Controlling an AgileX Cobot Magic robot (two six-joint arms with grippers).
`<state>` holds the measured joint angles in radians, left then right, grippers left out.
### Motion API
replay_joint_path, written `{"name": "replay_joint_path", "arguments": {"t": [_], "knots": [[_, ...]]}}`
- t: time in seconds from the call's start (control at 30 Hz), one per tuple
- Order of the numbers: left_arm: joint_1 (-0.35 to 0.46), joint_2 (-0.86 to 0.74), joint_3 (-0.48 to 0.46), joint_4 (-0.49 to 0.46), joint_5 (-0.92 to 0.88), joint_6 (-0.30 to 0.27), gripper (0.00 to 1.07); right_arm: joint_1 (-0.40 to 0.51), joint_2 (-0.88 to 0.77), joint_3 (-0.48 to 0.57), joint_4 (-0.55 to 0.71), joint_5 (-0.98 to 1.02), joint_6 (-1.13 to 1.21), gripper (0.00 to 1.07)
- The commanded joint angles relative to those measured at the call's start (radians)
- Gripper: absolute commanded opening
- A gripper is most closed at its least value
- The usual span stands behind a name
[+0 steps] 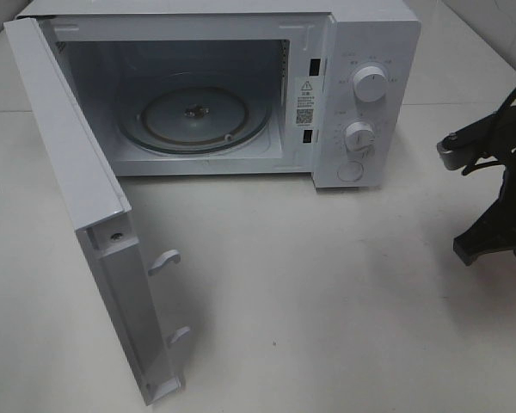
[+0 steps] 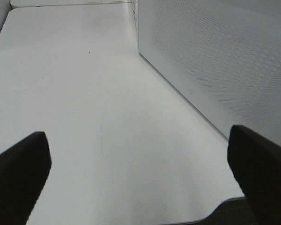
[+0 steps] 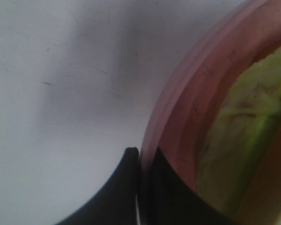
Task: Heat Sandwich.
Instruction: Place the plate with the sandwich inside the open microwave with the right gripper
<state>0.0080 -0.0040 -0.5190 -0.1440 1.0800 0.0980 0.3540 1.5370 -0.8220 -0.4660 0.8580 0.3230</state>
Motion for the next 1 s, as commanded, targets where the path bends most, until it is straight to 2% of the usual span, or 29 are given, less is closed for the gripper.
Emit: {"name": "replay_joint_path", "arguments": {"t": [0.03, 1.0], "knots": [[0.002, -0.017, 0.001, -0.001, -0.006, 0.000, 0.98, 0.034, -0.016, 0.005, -0.019, 0.039, 0.002, 0.00], [0.002, -0.017, 0.001, -0.001, -0.006, 0.000, 0.98, 0.415, -0.025, 0.005, 0.018, 0.052, -0.068, 0.00]]}}
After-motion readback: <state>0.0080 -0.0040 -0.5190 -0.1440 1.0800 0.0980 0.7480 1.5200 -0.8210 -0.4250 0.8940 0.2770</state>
